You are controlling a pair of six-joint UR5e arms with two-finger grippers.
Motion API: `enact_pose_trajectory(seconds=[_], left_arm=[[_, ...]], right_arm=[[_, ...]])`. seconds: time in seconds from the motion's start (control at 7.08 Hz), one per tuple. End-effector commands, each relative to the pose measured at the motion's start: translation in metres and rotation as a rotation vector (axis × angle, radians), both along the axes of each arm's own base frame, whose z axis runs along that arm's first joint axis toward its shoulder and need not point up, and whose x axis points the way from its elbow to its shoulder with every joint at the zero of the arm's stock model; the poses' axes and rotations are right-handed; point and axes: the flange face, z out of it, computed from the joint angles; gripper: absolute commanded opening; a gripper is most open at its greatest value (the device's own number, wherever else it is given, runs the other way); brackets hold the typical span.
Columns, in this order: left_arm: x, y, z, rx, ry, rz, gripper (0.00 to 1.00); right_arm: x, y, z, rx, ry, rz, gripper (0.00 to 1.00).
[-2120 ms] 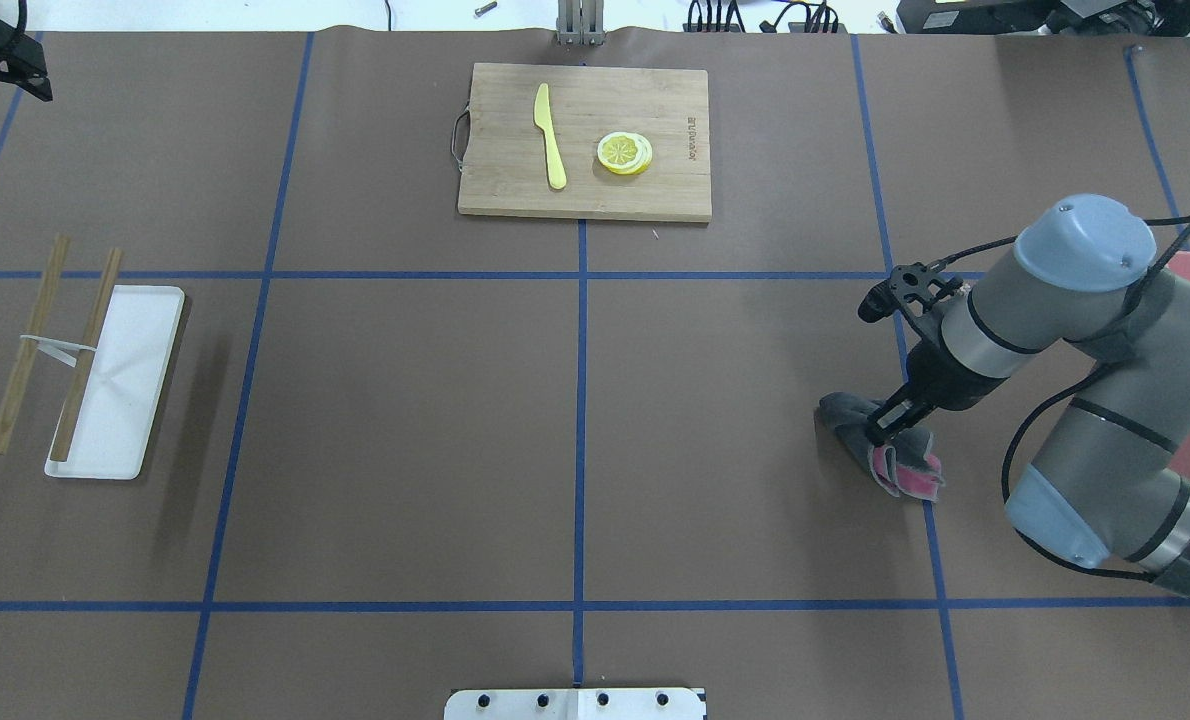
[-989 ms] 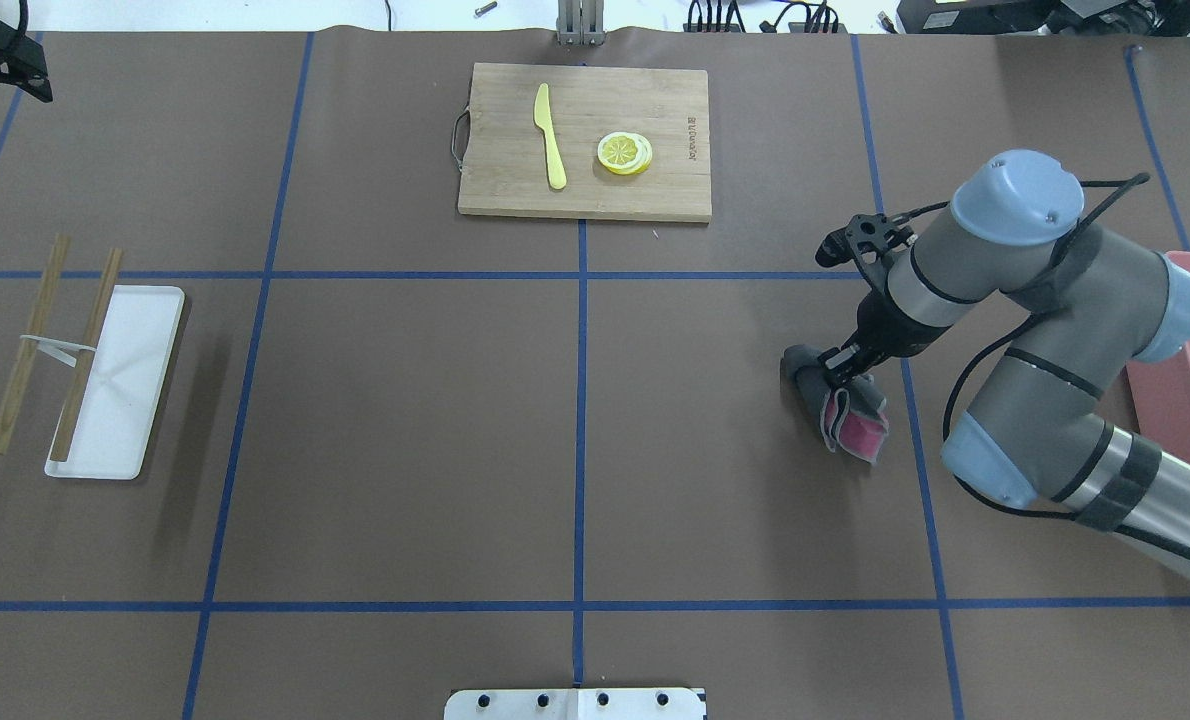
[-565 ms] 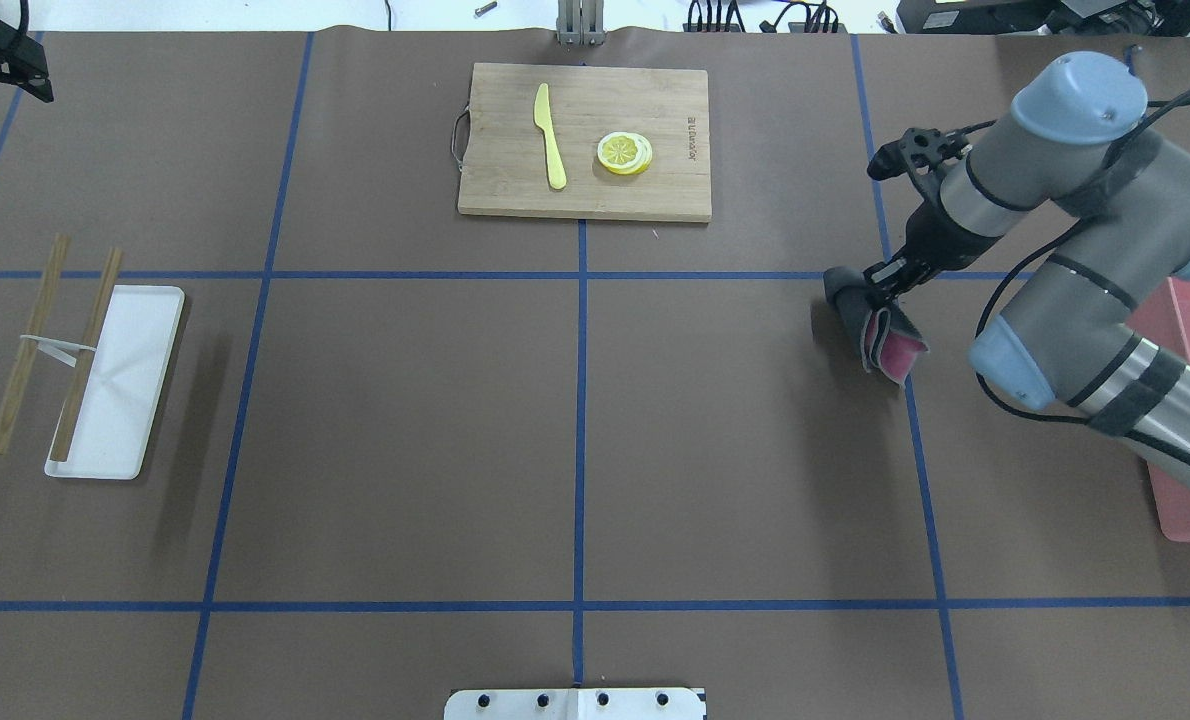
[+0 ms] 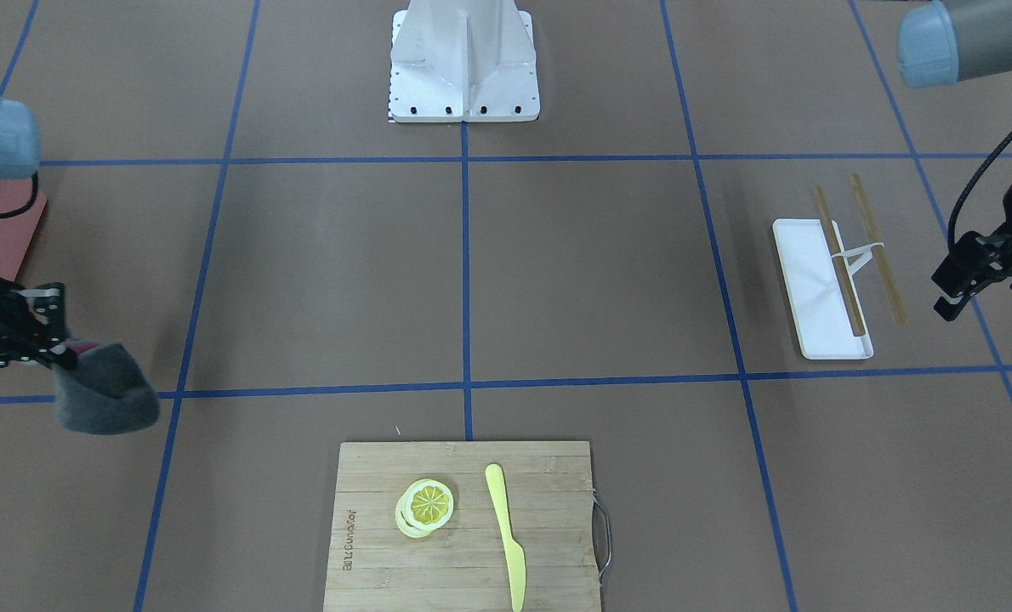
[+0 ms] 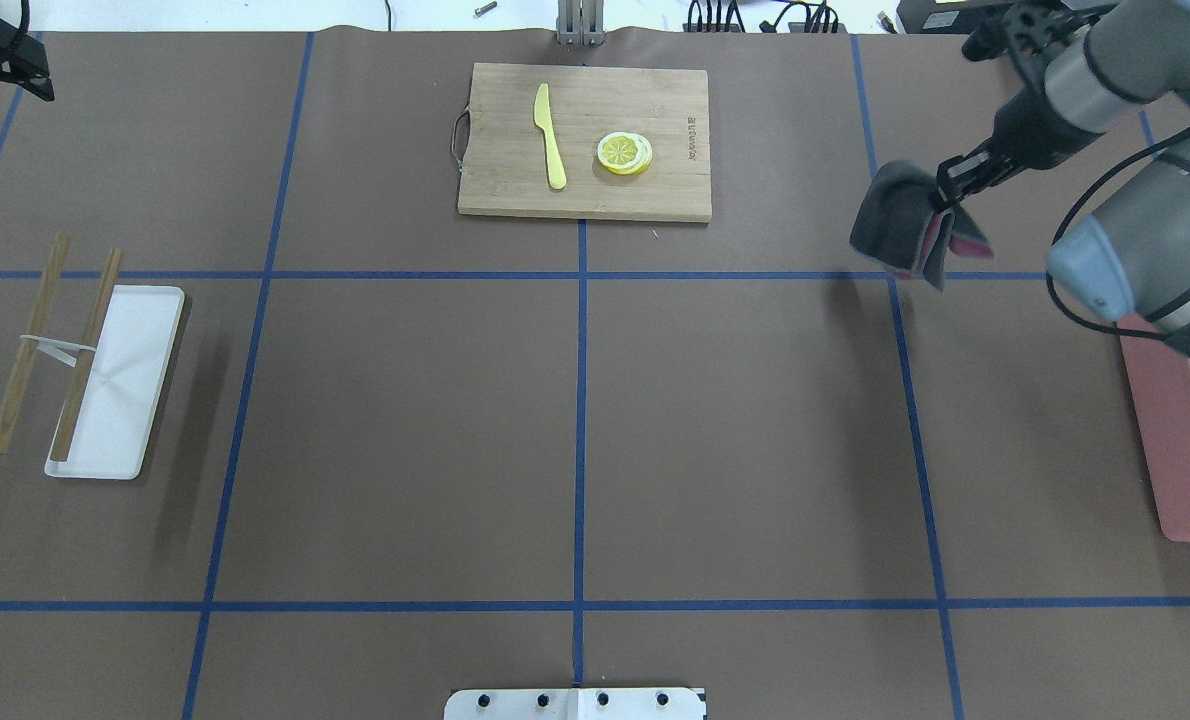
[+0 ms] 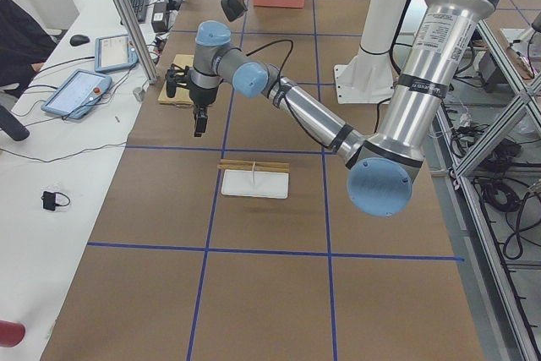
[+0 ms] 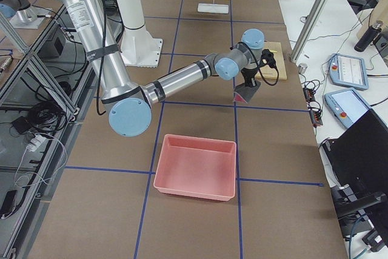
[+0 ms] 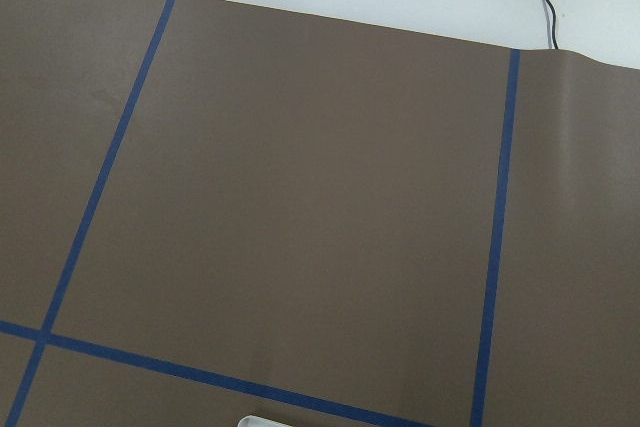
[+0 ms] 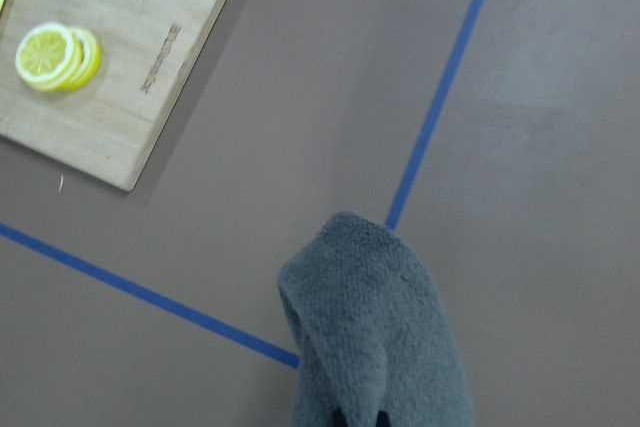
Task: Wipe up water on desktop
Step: 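Lift the towel and carry it over the pink bin with the right gripper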
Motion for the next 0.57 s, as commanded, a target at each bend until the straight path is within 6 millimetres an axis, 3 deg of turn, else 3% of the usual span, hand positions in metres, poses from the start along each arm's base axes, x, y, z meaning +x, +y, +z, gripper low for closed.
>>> enact_pose_trajectory(seconds=[0.0, 0.14, 0.28, 0.42], left_arm=[[0.0, 0.001, 0.0, -0.004, 0.002, -0.001, 0.98], [-0.001, 0.001, -0.001, -0.001, 0.004, -0.002, 0.98], [-0.002, 0.002, -0.002, 0.002, 0.005, -0.004, 0.98], [-0.002, 0.002, -0.002, 0.002, 0.005, -0.004, 0.98]], right_arm=[[0.139, 0.016, 0.028, 0.02, -0.001, 0.148, 0.0], [0.18, 0.032, 0.067, 0.067, 0.049, 0.124, 0.0], [0.215, 0.062, 0.114, 0.071, 0.105, 0.082, 0.0], [0.222, 0.098, 0.168, 0.048, 0.146, 0.019, 0.0]])
